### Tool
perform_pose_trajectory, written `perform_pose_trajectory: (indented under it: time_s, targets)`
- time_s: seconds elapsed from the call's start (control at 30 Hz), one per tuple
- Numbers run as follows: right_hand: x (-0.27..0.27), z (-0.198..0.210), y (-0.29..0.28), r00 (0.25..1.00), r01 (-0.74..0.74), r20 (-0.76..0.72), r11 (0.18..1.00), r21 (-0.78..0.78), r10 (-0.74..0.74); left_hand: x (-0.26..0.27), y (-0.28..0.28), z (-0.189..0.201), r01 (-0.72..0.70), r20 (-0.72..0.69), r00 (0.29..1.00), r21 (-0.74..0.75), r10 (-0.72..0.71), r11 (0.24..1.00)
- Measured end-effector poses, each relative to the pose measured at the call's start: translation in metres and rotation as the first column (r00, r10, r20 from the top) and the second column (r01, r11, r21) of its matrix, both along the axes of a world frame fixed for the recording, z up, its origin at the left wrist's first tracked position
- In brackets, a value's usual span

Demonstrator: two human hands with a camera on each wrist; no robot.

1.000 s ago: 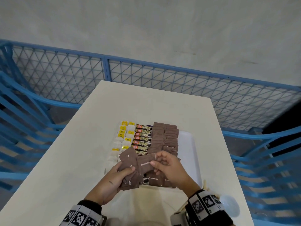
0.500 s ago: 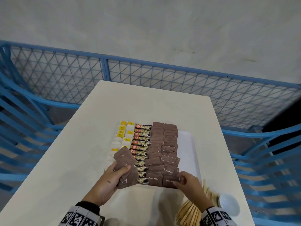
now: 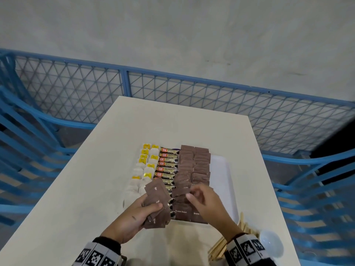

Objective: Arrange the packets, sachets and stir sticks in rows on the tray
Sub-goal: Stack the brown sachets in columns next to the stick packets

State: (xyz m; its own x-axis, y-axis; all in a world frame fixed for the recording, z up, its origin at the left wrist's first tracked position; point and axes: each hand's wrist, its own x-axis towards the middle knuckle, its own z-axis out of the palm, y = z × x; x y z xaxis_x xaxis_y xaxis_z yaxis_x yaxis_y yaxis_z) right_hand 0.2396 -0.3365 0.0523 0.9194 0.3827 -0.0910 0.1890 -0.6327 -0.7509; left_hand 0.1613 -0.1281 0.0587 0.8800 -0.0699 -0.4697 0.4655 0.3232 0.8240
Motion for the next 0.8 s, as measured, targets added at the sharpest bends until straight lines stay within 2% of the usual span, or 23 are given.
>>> perform_pose_trajectory:
  time_s: [0.1,0.27,0.47,0.6,0.7,0.8]
  targets:
    - [0.0,0.02,0.026,0.99,-0.109,-0.081,0.987,0.114,0.119,-0.001,-0.002,0.005,0.067,0.002,0.998,-0.021,-0.067,0.998]
    - [-0.002,0.027,0.049,0.967,-0.191,-0.143,0.97,0.152,0.213,-0.003,-0.002,0.01,0.17,0.006,0.985,-0.004,-0.17,0.985]
    - [0.0,0.023,0.043,0.939,-0.014,-0.315,0.932,0.363,0.136,-0.004,0.005,0.005,0.181,0.0,0.983,0.018,-0.181,0.983]
    - [0.002,0.021,0.032,0.88,0.233,-0.474,0.835,0.499,0.038,-0.002,0.01,-0.006,0.058,-0.03,0.998,0.057,-0.057,0.997]
    - [0.007,0.012,0.016,0.89,0.245,-0.454,0.888,0.39,-0.046,-0.002,0.016,-0.008,-0.015,-0.043,0.999,0.038,0.016,0.999]
    - [0.011,-0.005,0.001,0.948,0.115,-0.312,0.982,0.149,-0.063,-0.003,0.023,-0.01,-0.036,-0.044,0.998,0.025,0.037,0.999]
